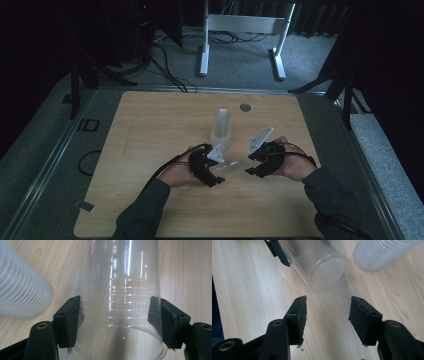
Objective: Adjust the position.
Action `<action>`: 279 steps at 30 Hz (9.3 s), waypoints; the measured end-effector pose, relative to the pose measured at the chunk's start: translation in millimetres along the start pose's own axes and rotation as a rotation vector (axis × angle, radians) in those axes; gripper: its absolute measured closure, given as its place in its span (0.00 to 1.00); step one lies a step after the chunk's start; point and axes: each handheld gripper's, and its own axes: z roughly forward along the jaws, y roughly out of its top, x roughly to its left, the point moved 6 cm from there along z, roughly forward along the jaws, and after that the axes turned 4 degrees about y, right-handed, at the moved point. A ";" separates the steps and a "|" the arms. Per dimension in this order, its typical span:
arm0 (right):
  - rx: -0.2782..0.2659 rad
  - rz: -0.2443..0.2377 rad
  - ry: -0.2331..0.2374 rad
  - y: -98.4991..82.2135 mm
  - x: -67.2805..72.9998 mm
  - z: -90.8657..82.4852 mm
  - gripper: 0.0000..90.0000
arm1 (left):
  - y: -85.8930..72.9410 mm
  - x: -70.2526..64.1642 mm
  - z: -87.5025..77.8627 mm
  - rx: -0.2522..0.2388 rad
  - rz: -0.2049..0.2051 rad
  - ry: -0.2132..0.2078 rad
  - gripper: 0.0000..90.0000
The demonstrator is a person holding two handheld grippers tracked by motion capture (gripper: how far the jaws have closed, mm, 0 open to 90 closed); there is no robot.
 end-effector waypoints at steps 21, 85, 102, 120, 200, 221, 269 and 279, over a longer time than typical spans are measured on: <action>0.061 -0.042 0.030 4.7 4.7 5.8 0.48 | 1.0 -6.8 5.2 0.061 0.061 -0.010 0.32; 0.136 -0.081 0.109 4.6 14.5 37.4 0.46 | 14.3 -25.1 10.0 0.076 0.160 0.040 0.28; 0.124 -0.050 0.100 -3.6 9.6 36.3 0.46 | 19.0 -17.5 0.0 -0.006 0.081 0.054 0.20; 0.090 -0.006 0.074 -17.8 2.2 30.9 0.46 | 22.3 -11.7 -12.2 -0.090 0.019 0.038 0.22; -0.610 0.278 -0.032 -14.4 -11.7 4.7 0.47 | 8.6 31.0 -44.7 -0.426 -0.291 -0.039 0.26; -0.712 0.288 -0.032 -11.2 -10.2 -4.4 0.47 | 17.6 29.6 -50.0 -0.492 -0.296 -0.067 0.27; -0.941 0.286 0.042 3.6 -8.2 -11.7 0.47 | 38.3 36.6 -75.8 -0.675 -0.363 -0.115 0.26; -0.952 0.281 0.052 7.3 -5.9 -7.6 0.47 | 43.8 35.8 -74.4 -0.713 -0.379 -0.115 0.26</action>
